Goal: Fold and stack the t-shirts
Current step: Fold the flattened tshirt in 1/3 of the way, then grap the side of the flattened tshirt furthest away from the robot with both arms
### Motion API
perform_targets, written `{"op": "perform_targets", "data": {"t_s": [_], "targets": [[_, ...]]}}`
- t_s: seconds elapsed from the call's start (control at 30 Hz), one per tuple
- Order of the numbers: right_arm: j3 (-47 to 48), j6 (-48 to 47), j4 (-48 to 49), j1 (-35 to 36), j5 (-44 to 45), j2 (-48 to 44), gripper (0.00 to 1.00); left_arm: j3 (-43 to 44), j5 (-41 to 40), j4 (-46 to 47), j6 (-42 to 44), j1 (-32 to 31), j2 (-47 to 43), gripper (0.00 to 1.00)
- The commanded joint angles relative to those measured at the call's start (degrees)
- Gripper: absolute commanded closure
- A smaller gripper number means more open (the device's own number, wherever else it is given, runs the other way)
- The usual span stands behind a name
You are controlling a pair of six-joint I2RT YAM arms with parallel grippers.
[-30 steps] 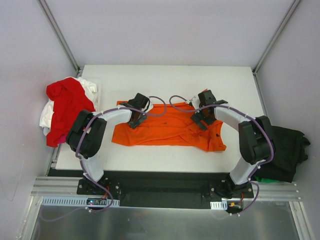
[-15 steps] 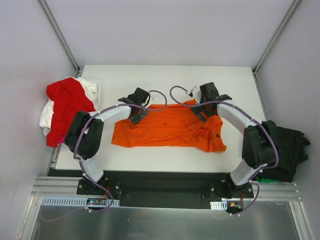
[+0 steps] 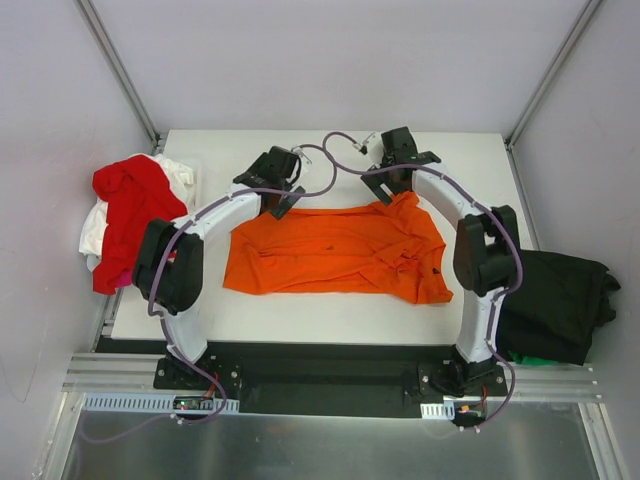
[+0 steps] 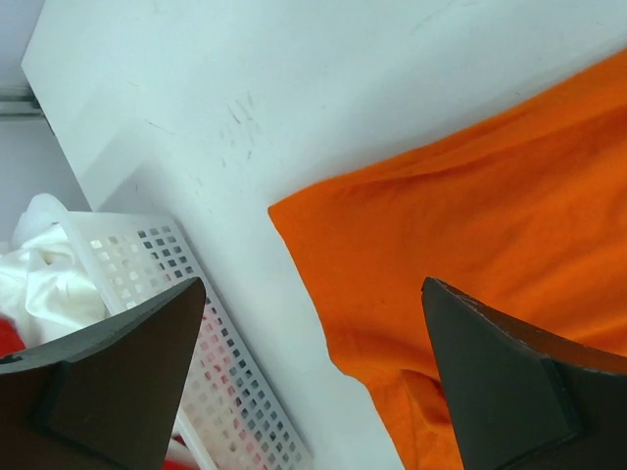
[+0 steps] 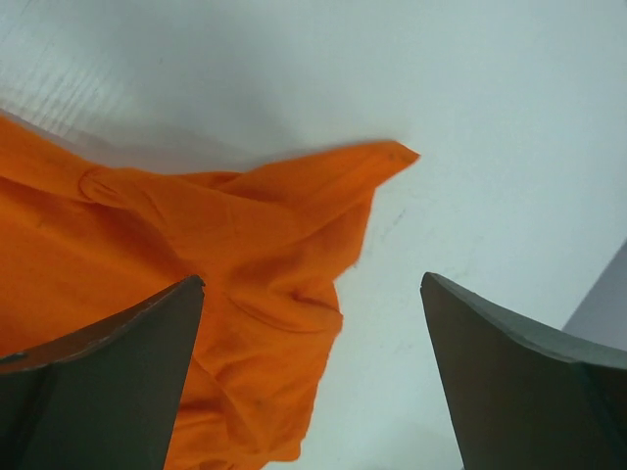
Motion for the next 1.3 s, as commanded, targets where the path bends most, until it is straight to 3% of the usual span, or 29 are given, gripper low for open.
{"op": "perform_targets", "data": {"t_s": [0.0,0.3,1.27], "targets": [[3.7,0.7,-1.7,0.6,-1.4,3.8,0.04,3.0,-0.8,0.5,-0.6,3.5,2.4,0.02],[4.1,0.3,-1.7,1.0,-2.5,5.6,0.06,4.7,0.5,1.7,-1.3,7.9,4.9,0.01],[6.2,1.2,-5.2,1.2,-10.3,9.8,0.19,1.8,0.1,1.9,-0.3,8.0,5.7,0.01]]}}
